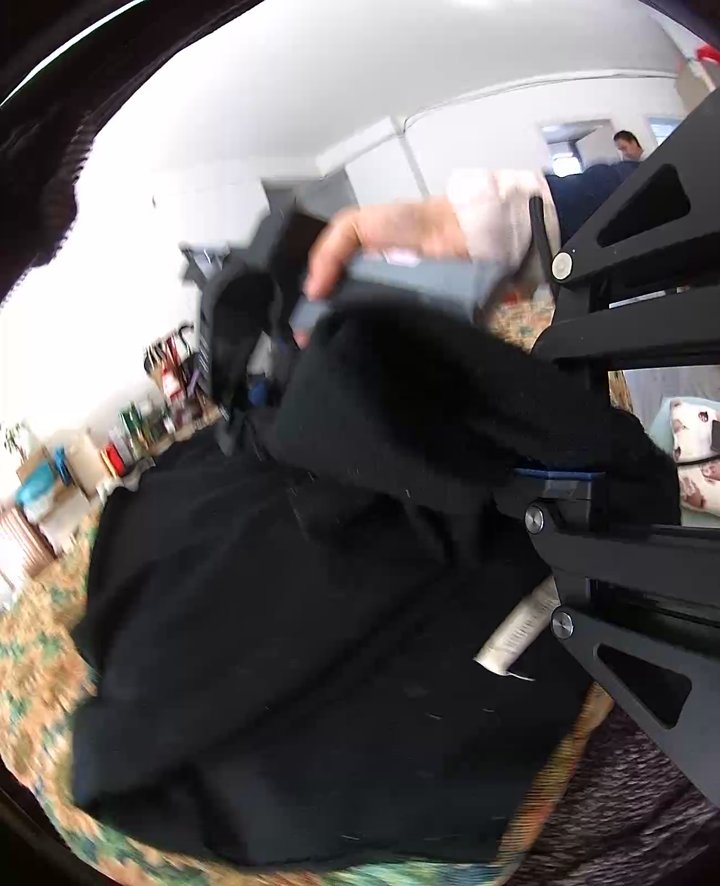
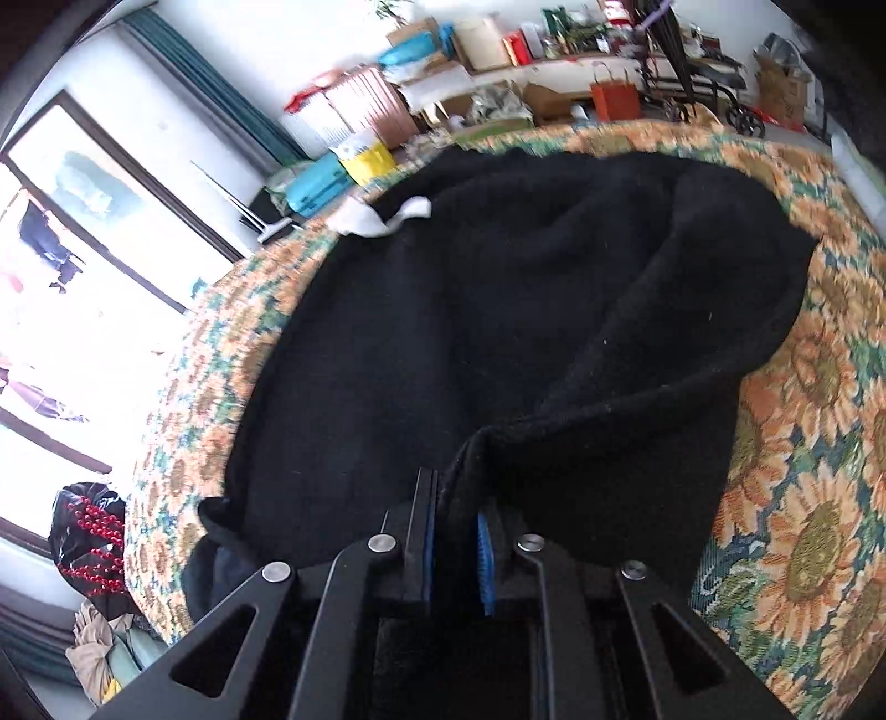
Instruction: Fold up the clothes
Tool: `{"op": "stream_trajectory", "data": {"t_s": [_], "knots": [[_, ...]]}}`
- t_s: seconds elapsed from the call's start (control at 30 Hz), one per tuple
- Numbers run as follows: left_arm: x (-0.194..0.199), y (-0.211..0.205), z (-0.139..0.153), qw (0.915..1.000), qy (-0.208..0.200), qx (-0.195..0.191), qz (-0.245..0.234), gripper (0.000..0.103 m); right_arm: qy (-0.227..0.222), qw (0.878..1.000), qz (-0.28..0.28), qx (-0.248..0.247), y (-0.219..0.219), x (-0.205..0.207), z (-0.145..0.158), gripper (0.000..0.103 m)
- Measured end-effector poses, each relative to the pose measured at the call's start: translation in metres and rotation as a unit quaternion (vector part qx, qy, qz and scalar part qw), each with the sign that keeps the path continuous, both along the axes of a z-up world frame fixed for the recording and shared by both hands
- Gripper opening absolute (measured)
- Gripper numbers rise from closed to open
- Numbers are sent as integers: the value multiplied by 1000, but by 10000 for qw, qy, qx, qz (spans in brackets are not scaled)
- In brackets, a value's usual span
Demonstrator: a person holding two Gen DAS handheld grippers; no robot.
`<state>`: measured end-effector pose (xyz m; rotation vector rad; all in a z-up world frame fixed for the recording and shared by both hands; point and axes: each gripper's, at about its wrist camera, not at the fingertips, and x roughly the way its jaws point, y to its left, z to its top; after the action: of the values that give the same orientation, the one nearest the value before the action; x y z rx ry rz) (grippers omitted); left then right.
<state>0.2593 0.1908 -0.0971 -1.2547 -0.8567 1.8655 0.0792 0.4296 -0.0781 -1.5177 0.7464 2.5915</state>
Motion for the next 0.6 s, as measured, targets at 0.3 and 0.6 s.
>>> {"op": "stream_trajectory", "data": {"t_s": [0.3, 0.6], "knots": [[8, -7, -12, 9989, -237, -401, 2, 13, -270, 9994, 121, 161, -17, -13, -20, 30], [10, -45, 44, 9860, 638, -1503, 329, 60, -85, 9994, 323, -68, -13, -8, 16, 61]]}}
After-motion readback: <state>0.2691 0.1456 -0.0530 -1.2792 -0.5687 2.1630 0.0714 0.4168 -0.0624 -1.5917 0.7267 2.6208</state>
